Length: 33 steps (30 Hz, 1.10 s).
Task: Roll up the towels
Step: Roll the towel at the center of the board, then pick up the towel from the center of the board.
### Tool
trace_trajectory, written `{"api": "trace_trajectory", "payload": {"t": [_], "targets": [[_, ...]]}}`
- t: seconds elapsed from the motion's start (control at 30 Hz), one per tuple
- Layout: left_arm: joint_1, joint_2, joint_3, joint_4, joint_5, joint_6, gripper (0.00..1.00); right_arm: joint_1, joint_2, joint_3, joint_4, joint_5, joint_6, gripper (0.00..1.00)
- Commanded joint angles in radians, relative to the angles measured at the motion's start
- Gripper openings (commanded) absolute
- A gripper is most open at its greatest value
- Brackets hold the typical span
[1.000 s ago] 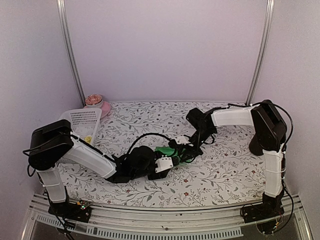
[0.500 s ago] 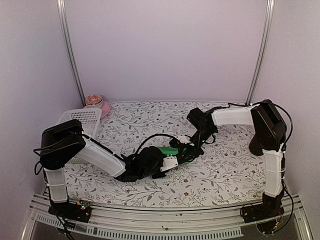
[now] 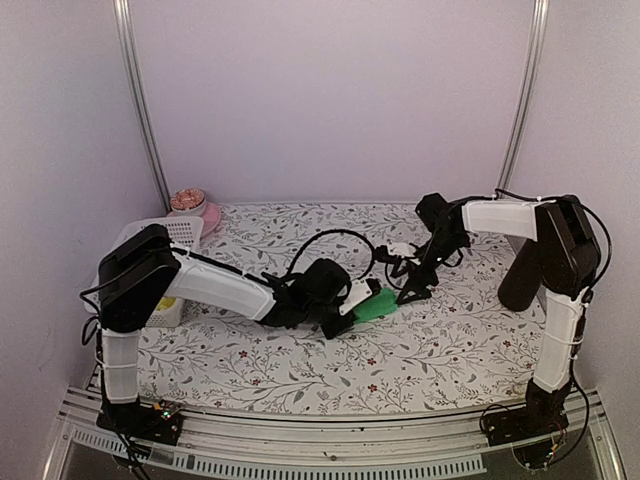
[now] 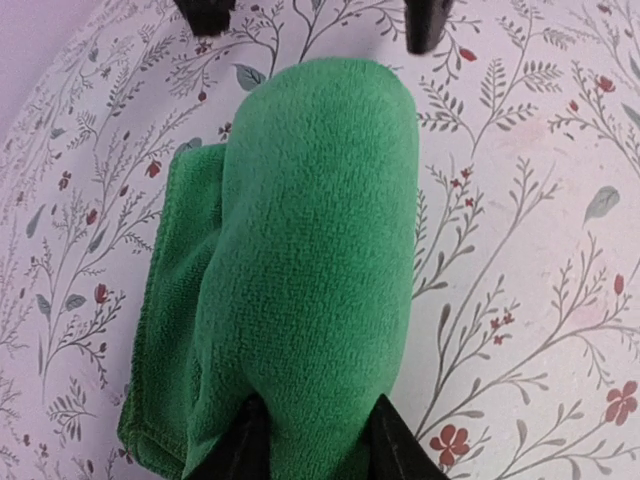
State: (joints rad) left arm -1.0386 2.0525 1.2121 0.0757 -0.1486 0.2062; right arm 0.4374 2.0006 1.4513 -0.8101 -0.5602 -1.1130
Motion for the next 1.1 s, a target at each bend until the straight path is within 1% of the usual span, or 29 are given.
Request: {"api": "trace_trajectory", "payload": {"t": [0.0,0.03,0.13,0.17,0.23,0.3,0.43,0.47,0.53,0.63,0.77,0.93,1.07], "targets": [[0.014,0.119,0.123,-0.309,0.162,-0.215,0.32,-0.117,-0.109,-0.010,0.044,0.046,0.079,0.94],[0.019,0.146,0.168,-0.349,0.178,-0.261,0.31,-0.137,-0.132,-0.018,0.062,0.049,0.088,1.00],[0.034,0.220,0.296,-0.444,0.227,-0.358,0.28,-0.181,-0.206,-0.064,0.138,0.045,0.107,0.99],[0.038,0.234,0.315,-0.458,0.231,-0.389,0.27,-0.187,-0.224,-0.084,0.166,0.038,0.108,0.99],[0.050,0.246,0.327,-0.456,0.259,-0.439,0.25,-0.189,-0.263,-0.138,0.225,0.009,0.106,0.99],[0.068,0.243,0.317,-0.435,0.292,-0.486,0.25,-0.187,-0.288,-0.180,0.259,-0.056,0.080,0.99],[0.121,0.219,0.261,-0.348,0.426,-0.569,0.26,-0.171,-0.322,-0.234,0.267,-0.162,0.000,1.00],[0.132,0.217,0.253,-0.336,0.452,-0.596,0.26,-0.161,-0.331,-0.269,0.271,-0.173,-0.035,0.99],[0.150,0.221,0.250,-0.324,0.497,-0.615,0.28,-0.130,-0.341,-0.307,0.285,-0.171,-0.077,0.97],[0.174,0.233,0.265,-0.329,0.549,-0.627,0.28,-0.086,-0.340,-0.337,0.309,-0.157,-0.123,0.95],[0.201,0.251,0.299,-0.361,0.593,-0.623,0.29,-0.014,-0.324,-0.365,0.357,-0.109,-0.157,0.94],[0.231,0.286,0.346,-0.411,0.651,-0.609,0.29,0.044,-0.278,-0.350,0.390,-0.056,-0.152,0.93],[0.247,0.302,0.366,-0.421,0.679,-0.607,0.29,0.071,-0.242,-0.335,0.396,-0.024,-0.140,0.92]]}}
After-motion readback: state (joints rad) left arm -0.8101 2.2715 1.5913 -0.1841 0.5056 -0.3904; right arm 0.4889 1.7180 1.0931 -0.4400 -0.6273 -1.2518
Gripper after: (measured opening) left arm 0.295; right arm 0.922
